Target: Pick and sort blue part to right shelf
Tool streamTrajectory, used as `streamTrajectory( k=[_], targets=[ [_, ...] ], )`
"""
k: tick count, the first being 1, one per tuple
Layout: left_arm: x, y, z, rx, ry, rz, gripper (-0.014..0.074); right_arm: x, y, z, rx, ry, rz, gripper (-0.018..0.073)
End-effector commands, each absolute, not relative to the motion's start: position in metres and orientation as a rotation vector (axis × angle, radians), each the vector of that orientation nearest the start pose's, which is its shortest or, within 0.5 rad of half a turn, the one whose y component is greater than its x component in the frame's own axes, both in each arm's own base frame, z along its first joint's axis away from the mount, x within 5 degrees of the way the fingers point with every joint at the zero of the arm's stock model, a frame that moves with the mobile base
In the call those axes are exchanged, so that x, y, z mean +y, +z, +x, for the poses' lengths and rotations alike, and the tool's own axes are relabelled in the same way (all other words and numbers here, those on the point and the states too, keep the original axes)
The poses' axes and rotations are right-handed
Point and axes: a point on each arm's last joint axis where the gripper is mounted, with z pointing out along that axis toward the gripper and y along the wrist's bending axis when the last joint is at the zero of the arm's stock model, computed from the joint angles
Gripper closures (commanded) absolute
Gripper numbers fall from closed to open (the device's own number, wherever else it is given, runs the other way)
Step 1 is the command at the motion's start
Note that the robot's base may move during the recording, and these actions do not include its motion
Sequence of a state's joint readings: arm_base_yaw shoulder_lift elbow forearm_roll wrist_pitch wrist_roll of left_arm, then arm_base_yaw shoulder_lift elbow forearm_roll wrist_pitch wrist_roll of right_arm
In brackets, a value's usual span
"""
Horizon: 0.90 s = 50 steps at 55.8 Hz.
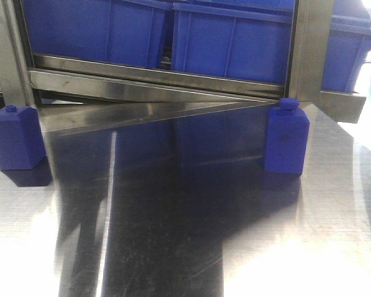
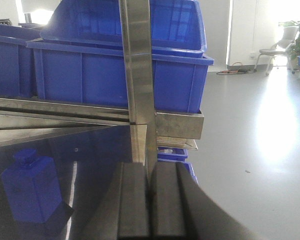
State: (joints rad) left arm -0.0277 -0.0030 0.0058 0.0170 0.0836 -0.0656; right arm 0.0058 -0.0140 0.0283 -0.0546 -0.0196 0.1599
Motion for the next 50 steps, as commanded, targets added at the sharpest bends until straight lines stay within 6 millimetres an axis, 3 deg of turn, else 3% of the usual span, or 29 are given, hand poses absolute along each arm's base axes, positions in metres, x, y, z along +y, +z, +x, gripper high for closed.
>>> streamTrajectory(
  k=[1,38,50],
  targets=[
    [-0.002,0.203,0.056,1.489,-0.074,-0.017,0.0472,0.001,0.217,0.054,1.375,0.083,0.06,0.0501],
    [-0.002,0.208,0.055,1.438,-0.076,-0.017,0.0472,0.001,0.217,0.054,1.375,0.083,0.06,0.0501],
    [-0.002,0.241,0.047,1.148,-0.083,-0.012,0.0472,0.001,0.217,0.054,1.375,0.083,0.06,0.0501]
  ],
)
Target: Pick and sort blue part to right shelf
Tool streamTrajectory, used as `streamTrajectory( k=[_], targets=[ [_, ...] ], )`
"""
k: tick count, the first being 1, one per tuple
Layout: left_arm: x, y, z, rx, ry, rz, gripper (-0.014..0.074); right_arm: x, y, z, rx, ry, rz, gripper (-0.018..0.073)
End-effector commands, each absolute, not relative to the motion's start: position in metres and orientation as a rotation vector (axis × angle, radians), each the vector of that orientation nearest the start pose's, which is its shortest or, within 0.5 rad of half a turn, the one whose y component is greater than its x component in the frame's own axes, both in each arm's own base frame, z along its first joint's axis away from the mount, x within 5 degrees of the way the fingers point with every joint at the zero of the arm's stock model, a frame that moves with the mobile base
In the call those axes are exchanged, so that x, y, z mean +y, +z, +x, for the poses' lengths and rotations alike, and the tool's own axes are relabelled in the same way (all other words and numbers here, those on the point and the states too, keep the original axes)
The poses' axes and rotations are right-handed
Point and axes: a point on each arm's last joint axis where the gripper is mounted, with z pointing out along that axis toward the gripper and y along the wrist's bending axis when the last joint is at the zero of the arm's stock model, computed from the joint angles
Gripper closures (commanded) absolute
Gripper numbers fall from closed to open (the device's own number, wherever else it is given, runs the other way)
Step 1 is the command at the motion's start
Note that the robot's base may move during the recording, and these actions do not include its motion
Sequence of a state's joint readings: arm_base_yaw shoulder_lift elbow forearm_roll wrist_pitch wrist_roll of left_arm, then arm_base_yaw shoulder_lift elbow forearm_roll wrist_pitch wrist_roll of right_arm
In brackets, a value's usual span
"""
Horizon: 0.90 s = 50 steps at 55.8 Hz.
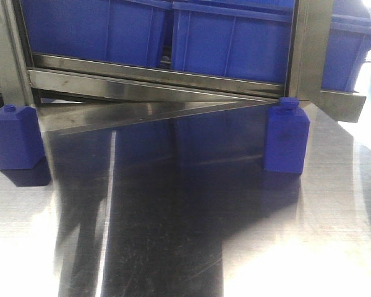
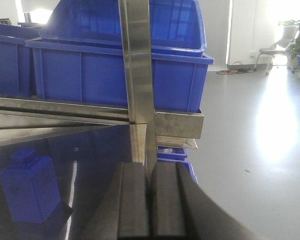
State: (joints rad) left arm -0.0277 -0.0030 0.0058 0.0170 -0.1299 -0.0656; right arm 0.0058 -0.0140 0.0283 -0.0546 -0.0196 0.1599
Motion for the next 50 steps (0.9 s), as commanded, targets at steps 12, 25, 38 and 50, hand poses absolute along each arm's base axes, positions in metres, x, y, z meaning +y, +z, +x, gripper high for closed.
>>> streamTrajectory(
  k=[12,25,38,50],
  targets=[
    [-0.001,0.306,0.033,1.189,-0.076,-0.012,0.047,0.001,0.217,0.054,1.375,0.083,0.06,0.0501],
    [-0.001,0.361,0.041,1.428,-0.085,-0.028,0.0467,0.001,0.217,0.054,1.375,0.083,0.06,0.0501],
    [-0.004,0.373,0.077,1.696,-0.112,-0.046,0.0314,0.001,0.217,0.054,1.375,0.083,0.06,0.0501],
    [-0.007,0.376,0.108,1.94,-0.101,-0.001,0.013,0.001,0.217,0.054,1.375,0.083,0.06,0.0501]
  ],
)
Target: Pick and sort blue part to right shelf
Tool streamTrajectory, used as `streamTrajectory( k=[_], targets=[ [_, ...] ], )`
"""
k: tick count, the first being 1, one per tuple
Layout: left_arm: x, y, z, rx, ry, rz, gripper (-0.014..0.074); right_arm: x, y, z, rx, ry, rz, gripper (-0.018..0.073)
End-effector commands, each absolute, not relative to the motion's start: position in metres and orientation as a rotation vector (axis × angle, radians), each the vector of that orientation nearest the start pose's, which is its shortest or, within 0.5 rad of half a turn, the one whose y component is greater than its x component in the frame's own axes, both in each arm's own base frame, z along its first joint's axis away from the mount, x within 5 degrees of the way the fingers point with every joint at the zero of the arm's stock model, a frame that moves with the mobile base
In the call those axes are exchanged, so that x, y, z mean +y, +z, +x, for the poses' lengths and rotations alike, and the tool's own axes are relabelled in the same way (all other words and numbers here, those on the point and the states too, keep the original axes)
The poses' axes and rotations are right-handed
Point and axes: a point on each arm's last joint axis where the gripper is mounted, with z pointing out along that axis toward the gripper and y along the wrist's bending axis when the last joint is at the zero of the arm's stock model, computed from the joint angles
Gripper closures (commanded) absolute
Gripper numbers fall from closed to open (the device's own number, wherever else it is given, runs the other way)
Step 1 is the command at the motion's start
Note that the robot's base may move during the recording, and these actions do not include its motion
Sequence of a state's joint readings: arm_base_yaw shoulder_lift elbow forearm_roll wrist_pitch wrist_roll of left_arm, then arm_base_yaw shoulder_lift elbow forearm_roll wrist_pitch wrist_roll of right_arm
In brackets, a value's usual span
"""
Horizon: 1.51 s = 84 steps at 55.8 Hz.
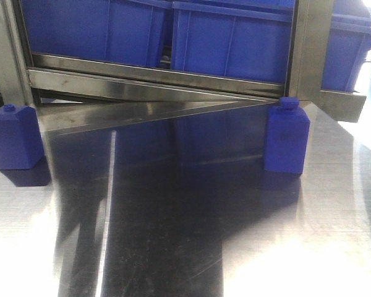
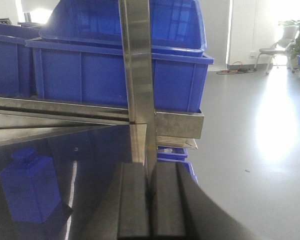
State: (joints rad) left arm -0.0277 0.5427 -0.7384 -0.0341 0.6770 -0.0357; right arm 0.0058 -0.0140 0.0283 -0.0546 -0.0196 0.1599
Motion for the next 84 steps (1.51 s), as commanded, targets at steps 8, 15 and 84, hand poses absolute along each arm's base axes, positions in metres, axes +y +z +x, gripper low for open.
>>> streamTrajectory(
  k=[8,15,84],
  targets=[
    [-0.017,0.38,0.136,2.115,-0.209,0.017,0.0042,0.001,0.217,0.054,1.375,0.083,0.06,0.0501],
    [-0.029,0.383,0.167,2.282,-0.296,0.071,0.0017,0.001,0.217,0.054,1.375,0.083,0.06,0.0501],
    [-0.075,0.259,0.361,2.77,-0.177,0.06,0.0021,0.001,0.217,0.054,1.375,0.083,0.06,0.0501]
  ],
)
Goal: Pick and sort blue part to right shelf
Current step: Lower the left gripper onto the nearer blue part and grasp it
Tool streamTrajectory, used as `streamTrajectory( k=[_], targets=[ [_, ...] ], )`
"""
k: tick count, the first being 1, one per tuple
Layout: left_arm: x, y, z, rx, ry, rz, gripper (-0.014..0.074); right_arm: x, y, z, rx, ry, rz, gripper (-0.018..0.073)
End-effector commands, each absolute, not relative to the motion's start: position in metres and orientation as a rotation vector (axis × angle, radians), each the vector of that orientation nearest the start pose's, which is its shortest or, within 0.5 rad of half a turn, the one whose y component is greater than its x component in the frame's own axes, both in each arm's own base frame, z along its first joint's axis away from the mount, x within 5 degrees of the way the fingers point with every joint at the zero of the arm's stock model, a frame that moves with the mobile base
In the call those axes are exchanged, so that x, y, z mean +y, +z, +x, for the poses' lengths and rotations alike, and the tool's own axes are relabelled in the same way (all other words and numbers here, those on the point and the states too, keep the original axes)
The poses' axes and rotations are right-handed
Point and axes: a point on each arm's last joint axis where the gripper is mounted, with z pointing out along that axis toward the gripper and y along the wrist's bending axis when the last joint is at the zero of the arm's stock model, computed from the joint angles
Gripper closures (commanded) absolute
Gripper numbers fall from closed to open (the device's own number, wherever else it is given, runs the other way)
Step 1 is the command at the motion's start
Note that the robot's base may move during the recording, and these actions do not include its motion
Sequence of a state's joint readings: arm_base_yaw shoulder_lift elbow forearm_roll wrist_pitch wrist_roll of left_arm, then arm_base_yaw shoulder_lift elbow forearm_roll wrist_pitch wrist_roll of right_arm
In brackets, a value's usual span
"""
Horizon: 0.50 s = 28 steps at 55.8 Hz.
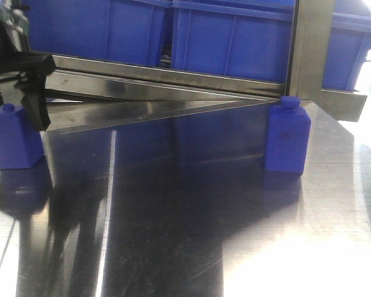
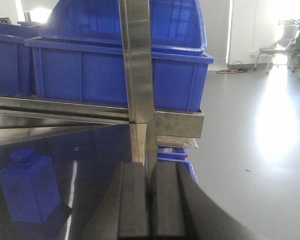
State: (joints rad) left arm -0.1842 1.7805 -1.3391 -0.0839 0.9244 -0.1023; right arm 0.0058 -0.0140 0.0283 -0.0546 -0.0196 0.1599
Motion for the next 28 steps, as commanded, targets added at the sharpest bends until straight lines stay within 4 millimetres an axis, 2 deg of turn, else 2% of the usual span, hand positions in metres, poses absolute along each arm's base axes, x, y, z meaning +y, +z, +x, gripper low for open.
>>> streamTrajectory(
  k=[1,12,28],
  targets=[
    [-0.075,0.257,0.362,2.775,-0.176,0.06,0.0021,0.001,0.217,0.054,1.375,0.083,0.06,0.0501],
    [-0.076,0.246,0.365,2.811,-0.17,0.06,0.004,0.001,0.217,0.054,1.375,0.083,0.06,0.0501],
    [-0.076,0.246,0.365,2.81,-0.17,0.059,0.0229,0.001,0.217,0.054,1.375,0.083,0.06,0.0501]
  ],
)
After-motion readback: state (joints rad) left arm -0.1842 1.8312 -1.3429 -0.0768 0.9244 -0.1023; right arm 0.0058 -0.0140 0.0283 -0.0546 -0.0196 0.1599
